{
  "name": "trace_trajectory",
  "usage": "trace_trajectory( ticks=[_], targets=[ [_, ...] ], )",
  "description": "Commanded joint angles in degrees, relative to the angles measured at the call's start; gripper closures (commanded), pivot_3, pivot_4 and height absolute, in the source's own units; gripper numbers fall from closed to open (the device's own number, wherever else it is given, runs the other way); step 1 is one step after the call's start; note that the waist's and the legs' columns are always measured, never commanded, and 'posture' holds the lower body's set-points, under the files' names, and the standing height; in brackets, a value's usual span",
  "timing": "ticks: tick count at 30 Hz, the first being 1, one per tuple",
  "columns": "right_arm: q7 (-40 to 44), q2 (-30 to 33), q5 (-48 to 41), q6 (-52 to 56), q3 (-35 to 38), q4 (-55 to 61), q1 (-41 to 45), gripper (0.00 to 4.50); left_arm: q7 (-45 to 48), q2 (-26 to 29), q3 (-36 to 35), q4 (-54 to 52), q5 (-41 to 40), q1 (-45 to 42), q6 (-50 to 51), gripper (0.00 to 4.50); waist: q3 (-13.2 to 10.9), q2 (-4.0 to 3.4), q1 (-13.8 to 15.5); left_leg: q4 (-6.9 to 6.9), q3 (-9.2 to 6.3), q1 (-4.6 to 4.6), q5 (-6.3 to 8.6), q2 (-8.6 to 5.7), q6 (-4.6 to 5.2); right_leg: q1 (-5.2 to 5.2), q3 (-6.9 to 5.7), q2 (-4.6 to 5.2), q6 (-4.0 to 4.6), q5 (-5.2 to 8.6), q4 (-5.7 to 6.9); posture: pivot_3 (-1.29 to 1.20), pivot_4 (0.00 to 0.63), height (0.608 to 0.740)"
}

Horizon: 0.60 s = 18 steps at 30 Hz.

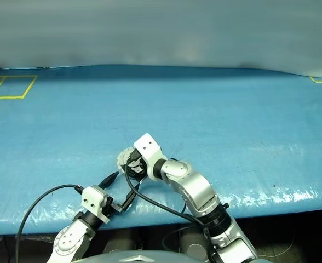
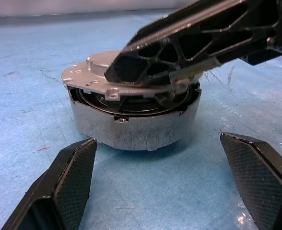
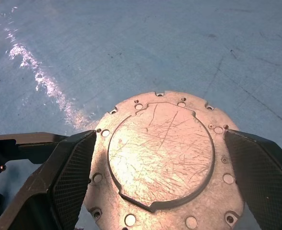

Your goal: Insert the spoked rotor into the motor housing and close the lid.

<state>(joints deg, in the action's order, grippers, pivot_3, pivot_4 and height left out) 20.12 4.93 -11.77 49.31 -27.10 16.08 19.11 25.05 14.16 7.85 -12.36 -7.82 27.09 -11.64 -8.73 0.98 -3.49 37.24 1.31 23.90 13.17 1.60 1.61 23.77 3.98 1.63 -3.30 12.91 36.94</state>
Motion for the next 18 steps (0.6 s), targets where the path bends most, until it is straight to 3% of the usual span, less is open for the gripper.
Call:
trace_trajectory(
  ticks=[1, 3, 6, 15, 18],
  targets=[
    [0.7, 0.0, 0.2, -0.9, -0.4, 0.1, -0.3, 0.02, 0.0, 0.2, 0.3, -2.9, 0.1, 0.2, -0.3, 0.00, 0.0, 0.00, 0.0, 0.00, 0.00, 0.00, 0.00, 0.00, 0.00, 0.00, 0.00, 0.00, 0.00, 0.00, 0.00, 0.00, 0.150, 0.740],
    [0.9, 0.1, 0.4, -1.3, -0.6, -0.2, -0.5, 0.02, 0.0, 0.2, 0.5, -3.0, 0.2, 0.3, -0.2, 0.00, 0.0, 0.00, 0.0, 0.00, 0.00, -0.01, 0.00, 0.00, 0.00, 0.00, 0.00, 0.00, 0.00, 0.00, 0.00, 0.00, 0.150, 0.740],
    [0.8, -0.1, 0.8, -2.3, -0.5, -0.6, -0.6, 0.57, -0.1, 0.2, 0.6, -3.2, 0.2, 0.3, -0.1, 0.00, 0.0, 0.00, 0.0, 0.00, 0.00, -0.01, 0.00, 0.00, 0.00, 0.00, 0.00, 0.00, 0.00, 0.00, 0.00, 0.00, 0.150, 0.740],
    [2.1, 0.9, 2.3, -5.5, -1.8, -0.1, -1.2, 3.46, -0.2, 0.1, 0.7, -3.5, 0.3, 0.4, 0.1, 0.00, 0.0, 0.00, -0.1, -0.02, 0.00, -0.02, 0.00, 0.00, 0.00, 0.00, 0.00, -0.01, 0.00, 0.00, 0.00, 0.00, 0.150, 0.740],
    [2.5, 1.3, 2.8, -6.5, -2.3, 0.3, -1.5, 3.46, -0.2, 0.0, 0.8, -3.5, 0.3, 0.3, 0.2, 0.00, 0.0, 0.00, -0.1, -0.02, 0.01, -0.02, 0.00, 0.00, 0.00, 0.00, 0.00, -0.01, 0.01, 0.01, -0.01, 0.00, 0.150, 0.740]
  ],
)
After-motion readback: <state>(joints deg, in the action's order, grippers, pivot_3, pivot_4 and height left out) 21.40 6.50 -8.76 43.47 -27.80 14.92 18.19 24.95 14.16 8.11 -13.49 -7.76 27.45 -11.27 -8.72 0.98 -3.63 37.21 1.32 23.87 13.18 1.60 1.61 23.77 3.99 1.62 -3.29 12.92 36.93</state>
